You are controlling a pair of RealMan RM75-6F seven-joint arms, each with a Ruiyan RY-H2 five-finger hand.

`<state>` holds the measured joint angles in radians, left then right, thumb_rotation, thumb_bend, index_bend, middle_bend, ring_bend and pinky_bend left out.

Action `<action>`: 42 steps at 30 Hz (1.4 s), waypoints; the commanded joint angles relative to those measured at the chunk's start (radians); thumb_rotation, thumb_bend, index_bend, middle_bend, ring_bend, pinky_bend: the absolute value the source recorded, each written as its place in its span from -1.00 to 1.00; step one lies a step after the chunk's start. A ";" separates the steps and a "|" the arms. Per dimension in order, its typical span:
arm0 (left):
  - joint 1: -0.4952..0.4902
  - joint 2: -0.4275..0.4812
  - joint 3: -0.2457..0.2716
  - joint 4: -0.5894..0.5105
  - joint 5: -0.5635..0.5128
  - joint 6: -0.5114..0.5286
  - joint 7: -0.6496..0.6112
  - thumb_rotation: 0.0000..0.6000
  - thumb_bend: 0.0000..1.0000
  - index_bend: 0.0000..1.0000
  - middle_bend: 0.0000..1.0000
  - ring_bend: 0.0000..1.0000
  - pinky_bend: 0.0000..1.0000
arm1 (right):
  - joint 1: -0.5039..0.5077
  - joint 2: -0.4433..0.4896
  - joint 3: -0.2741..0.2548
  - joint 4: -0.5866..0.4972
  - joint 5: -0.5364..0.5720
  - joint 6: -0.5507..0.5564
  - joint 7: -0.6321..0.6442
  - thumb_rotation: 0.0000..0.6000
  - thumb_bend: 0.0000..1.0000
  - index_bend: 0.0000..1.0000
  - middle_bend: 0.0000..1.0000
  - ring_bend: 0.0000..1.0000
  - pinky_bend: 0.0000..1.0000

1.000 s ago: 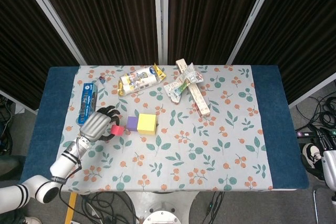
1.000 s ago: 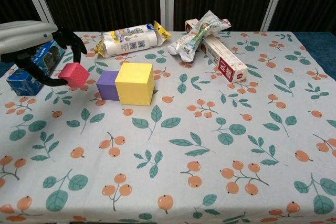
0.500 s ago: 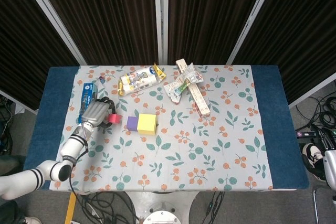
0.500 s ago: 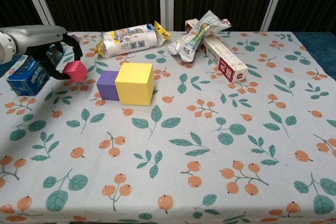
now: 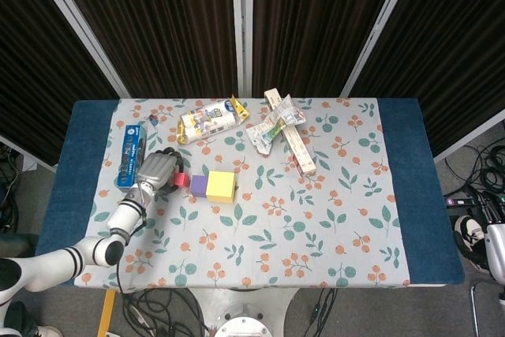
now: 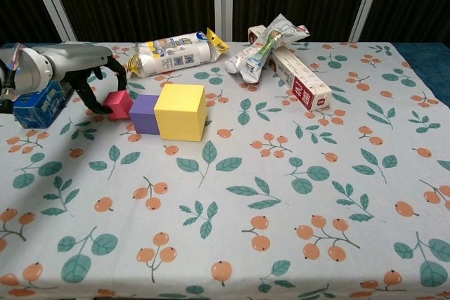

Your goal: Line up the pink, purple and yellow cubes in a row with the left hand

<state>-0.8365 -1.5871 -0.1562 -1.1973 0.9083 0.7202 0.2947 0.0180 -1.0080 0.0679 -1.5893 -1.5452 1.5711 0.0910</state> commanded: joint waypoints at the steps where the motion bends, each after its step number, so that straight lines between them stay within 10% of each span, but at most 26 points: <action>1: -0.006 -0.005 0.002 0.002 -0.011 -0.003 0.012 1.00 -0.40 0.13 -0.31 -0.67 -0.50 | -0.001 0.000 0.000 0.000 0.002 0.001 0.000 1.00 -0.51 -0.88 -0.67 -0.75 -0.56; 31: -0.052 -0.022 0.026 -0.023 -0.102 -0.009 0.098 1.00 -0.43 0.04 -0.37 -0.67 -0.50 | -0.009 -0.002 0.000 0.018 0.012 0.002 0.018 1.00 -0.51 -0.88 -0.67 -0.76 -0.55; 42: -0.058 0.009 0.045 -0.070 -0.122 -0.011 0.117 1.00 -0.44 -0.36 -0.52 -0.69 -0.51 | -0.010 -0.004 0.002 0.025 0.010 0.007 0.027 1.00 -0.51 -0.88 -0.67 -0.76 -0.56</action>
<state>-0.8948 -1.5858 -0.1143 -1.2577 0.7856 0.7077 0.4107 0.0083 -1.0119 0.0699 -1.5642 -1.5354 1.5780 0.1176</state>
